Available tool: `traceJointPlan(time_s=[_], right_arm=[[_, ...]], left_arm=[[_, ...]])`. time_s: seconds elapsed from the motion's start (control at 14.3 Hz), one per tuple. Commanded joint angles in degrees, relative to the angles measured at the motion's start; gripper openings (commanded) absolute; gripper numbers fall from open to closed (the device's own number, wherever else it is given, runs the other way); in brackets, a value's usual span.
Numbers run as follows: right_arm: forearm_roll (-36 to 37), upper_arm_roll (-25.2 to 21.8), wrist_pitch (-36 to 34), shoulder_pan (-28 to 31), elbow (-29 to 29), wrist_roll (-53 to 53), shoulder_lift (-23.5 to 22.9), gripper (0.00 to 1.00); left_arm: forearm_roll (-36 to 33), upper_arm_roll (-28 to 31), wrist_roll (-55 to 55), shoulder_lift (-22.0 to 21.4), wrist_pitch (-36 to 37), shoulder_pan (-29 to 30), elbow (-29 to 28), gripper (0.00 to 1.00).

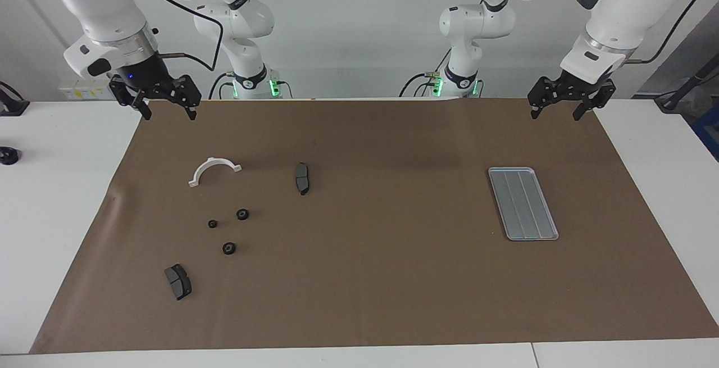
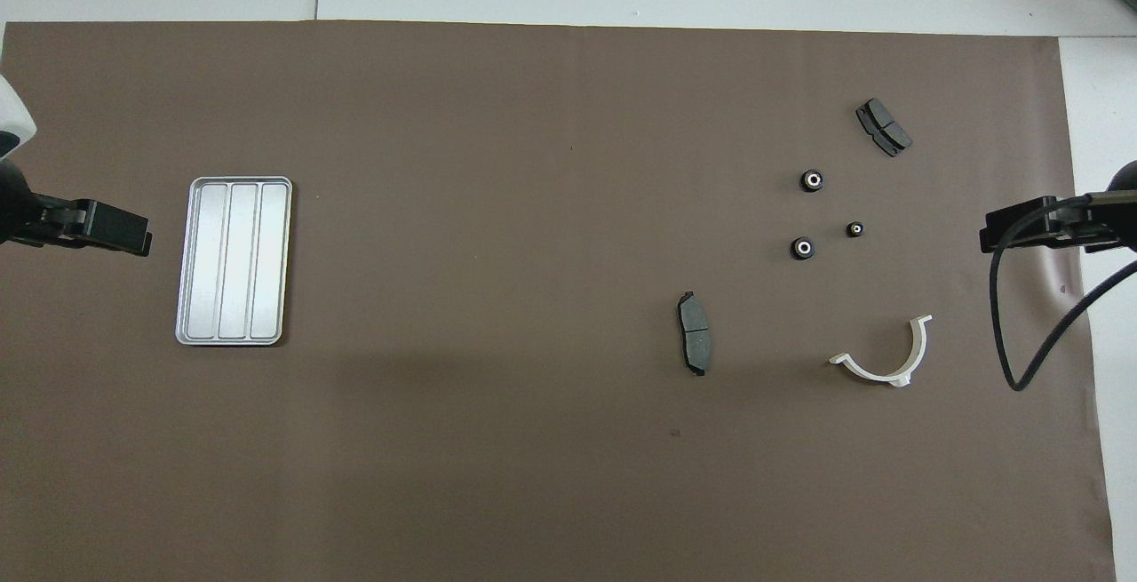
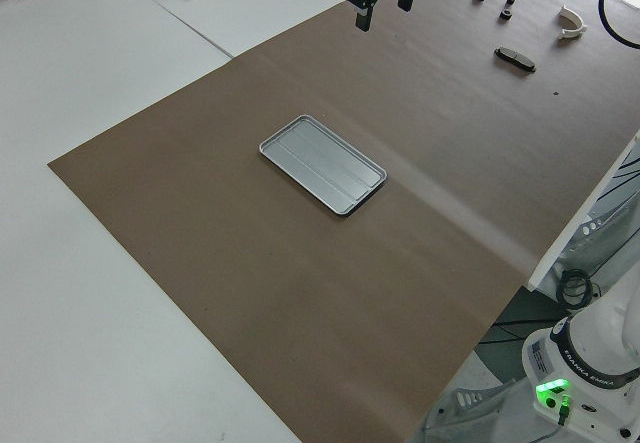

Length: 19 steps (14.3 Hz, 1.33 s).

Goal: Pick bearing gear from pile to tray
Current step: 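Reach the right gripper toward a small black bearing, then grasp the black bearing with the right gripper and lift it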

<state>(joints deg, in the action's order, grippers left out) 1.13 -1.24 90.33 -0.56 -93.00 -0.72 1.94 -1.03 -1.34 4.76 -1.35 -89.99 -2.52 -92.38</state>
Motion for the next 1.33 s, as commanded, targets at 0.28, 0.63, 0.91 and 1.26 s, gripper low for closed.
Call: traceJointPlan(time_s=[0.28,0.63,0.91,1.26], right_arm=[[0.28,-0.08,8.68,0.82,-8.66,3.18,2.72,1.00],[-0.43,-0.08,22.75,1.00,-17.12,5.46,-1.65,1.00],[-1.48,-0.08,32.86,1.70,-19.67,7.48,-9.04,1.00],[-1.92,-0.08,47.19,2.32,-25.56,8.36,-14.58,1.00]], left_arm=[[0.68,-0.16,0.77,-1.46,-0.10,0.67,-1.49,1.00],[0.68,-0.16,0.77,-1.46,-0.10,0.67,-1.57,1.00],[0.68,-0.16,0.77,-1.46,-0.10,0.67,-1.57,1.00],[0.68,-0.16,0.77,-1.46,-0.10,0.67,-1.49,1.00]])
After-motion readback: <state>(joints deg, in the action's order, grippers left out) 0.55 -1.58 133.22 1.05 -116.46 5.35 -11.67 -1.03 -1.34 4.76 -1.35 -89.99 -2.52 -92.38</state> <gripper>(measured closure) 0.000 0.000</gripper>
